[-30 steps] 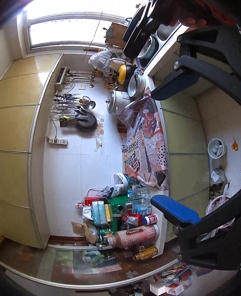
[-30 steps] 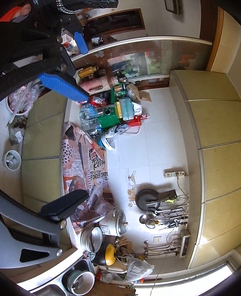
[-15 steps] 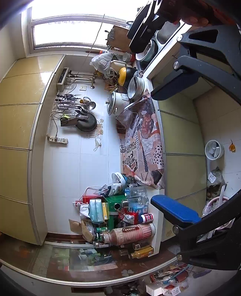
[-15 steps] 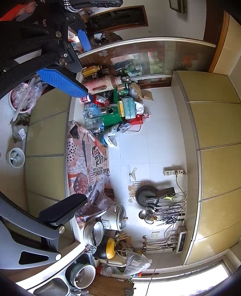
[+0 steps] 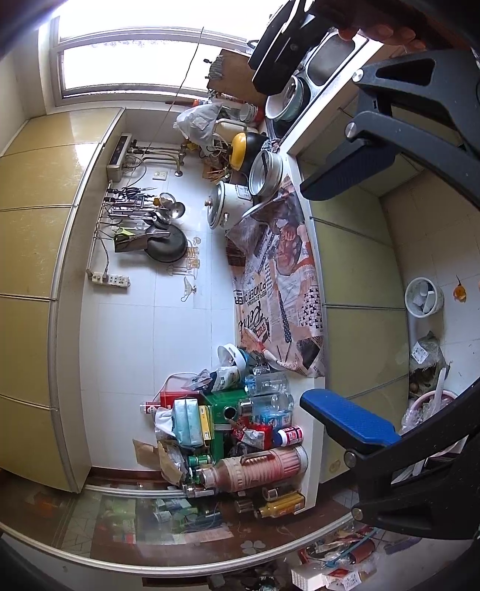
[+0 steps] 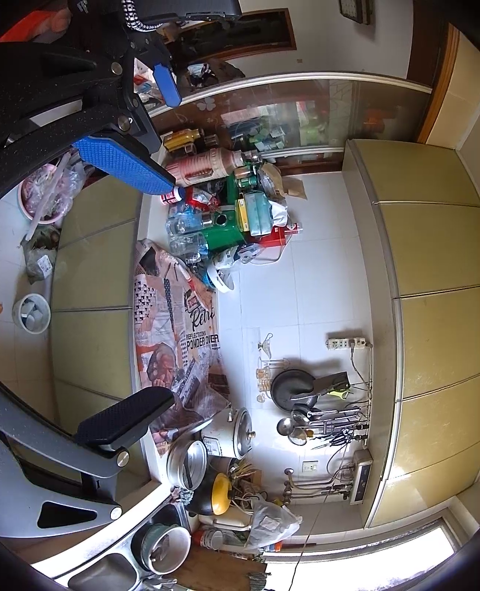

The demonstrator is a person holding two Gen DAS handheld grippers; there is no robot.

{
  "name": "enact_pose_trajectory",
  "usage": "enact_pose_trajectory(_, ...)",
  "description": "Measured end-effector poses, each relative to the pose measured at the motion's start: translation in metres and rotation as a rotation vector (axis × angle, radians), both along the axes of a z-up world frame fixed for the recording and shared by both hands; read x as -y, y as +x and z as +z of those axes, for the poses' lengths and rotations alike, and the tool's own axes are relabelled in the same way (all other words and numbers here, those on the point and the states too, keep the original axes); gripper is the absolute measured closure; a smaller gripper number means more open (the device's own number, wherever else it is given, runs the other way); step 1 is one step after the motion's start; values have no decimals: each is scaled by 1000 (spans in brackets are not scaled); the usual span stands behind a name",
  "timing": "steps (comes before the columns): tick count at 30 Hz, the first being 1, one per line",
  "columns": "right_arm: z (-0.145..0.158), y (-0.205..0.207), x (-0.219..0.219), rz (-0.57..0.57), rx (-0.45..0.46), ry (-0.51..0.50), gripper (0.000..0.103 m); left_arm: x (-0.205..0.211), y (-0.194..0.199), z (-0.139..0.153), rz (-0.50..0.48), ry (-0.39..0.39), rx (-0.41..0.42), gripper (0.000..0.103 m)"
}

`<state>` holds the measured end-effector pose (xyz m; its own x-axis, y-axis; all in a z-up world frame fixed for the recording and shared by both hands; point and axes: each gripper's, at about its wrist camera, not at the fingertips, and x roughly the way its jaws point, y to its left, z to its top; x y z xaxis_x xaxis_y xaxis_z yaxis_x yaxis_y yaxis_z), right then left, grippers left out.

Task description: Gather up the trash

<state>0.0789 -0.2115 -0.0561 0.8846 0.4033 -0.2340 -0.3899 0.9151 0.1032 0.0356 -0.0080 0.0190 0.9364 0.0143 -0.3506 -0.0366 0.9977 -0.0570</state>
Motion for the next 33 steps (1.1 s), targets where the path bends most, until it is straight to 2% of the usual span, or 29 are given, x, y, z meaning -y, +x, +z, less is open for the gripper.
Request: enact_pose_trajectory(33, 0, 17, 21, -1, -46, -4, 0, -10, 12, 3, -36, -14, 3, 1)
